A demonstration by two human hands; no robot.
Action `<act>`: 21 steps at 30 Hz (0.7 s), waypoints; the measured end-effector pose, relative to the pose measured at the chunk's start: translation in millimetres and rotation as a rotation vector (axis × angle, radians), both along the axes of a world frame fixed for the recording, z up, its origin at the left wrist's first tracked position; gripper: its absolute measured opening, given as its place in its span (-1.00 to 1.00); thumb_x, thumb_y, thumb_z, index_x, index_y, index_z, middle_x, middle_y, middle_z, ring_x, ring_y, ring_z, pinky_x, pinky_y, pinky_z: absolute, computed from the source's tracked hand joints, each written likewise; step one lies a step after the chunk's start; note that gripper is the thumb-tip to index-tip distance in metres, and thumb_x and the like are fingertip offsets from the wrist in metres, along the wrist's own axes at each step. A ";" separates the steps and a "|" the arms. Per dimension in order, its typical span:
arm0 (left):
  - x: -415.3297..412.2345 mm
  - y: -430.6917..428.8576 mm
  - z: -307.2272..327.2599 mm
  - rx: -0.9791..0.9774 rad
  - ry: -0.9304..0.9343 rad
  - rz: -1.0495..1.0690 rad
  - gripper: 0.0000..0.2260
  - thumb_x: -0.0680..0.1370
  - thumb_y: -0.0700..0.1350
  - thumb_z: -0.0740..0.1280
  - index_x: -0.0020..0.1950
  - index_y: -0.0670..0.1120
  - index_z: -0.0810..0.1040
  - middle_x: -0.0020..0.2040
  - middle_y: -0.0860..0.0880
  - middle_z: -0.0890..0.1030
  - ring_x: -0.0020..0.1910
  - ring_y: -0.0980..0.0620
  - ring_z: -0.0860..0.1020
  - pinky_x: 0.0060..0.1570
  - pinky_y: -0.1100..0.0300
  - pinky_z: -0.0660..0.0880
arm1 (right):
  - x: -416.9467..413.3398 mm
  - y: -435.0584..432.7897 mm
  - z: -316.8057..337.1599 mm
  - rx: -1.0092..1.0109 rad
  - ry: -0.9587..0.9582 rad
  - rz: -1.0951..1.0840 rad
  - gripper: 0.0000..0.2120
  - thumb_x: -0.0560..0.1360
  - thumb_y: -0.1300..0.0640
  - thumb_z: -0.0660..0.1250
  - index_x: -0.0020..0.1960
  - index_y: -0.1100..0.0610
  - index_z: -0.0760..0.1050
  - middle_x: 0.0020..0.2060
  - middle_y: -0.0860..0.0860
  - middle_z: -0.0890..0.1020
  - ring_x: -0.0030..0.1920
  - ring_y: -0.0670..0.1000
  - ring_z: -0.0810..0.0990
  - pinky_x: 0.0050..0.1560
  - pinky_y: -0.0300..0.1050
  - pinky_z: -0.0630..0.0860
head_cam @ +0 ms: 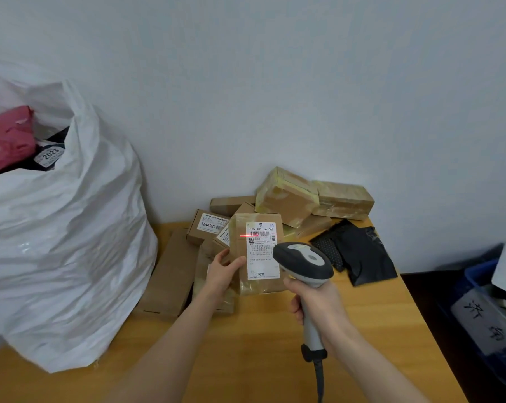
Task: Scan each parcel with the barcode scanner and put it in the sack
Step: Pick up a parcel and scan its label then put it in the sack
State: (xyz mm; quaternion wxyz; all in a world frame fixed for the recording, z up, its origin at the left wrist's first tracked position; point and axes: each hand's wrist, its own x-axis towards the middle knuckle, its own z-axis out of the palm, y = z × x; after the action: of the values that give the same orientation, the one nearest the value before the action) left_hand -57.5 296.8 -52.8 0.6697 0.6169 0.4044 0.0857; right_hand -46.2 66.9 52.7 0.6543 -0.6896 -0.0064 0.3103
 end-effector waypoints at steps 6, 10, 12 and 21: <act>1.9 -2.5 0.2 0.001 -0.001 0.000 -0.33 0.44 -0.06 0.49 0.48 -0.02 0.26 0.29 -0.12 0.53 0.17 -0.13 0.56 0.20 -0.14 0.51 | 1.5 -1.4 1.4 0.006 -0.003 0.004 -0.82 0.48 0.16 0.43 -0.23 0.25 0.58 -0.53 0.10 0.54 -0.57 -0.01 0.42 -0.46 -0.14 0.38; 3.3 -2.5 1.7 0.024 0.003 0.019 -0.32 0.43 -0.05 0.50 0.48 -0.02 0.28 0.30 -0.12 0.53 0.19 -0.14 0.56 0.21 -0.15 0.50 | 2.6 -2.8 1.6 0.009 0.009 0.007 -0.81 0.48 0.16 0.43 -0.25 0.24 0.57 -0.53 0.09 0.54 -0.58 -0.01 0.42 -0.46 -0.14 0.38; 3.4 -2.3 1.7 0.027 0.005 0.024 -0.32 0.43 -0.04 0.50 0.48 -0.02 0.28 0.30 -0.12 0.53 0.19 -0.14 0.55 0.22 -0.15 0.49 | 3.5 -3.3 1.8 0.013 0.010 0.012 -0.81 0.48 0.16 0.43 -0.25 0.24 0.57 -0.53 0.09 0.54 -0.58 -0.01 0.42 -0.46 -0.14 0.39; 5.5 5.5 54.7 0.047 -0.079 0.045 -0.41 0.48 -0.05 0.45 0.45 -0.02 0.30 0.14 -0.04 0.61 0.03 0.00 0.62 -0.20 0.17 0.57 | 31.8 20.5 24.3 0.131 -0.056 0.025 -0.90 0.48 0.19 0.43 -0.12 0.23 0.57 -0.54 0.07 0.56 -0.54 -0.01 0.48 -0.46 -0.14 0.44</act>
State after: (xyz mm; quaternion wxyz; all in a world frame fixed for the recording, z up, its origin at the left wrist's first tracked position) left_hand -52.0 302.3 1.9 0.6684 0.6193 0.3893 0.1347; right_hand -14.4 87.4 77.0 0.6936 -0.6537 -0.0536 0.2979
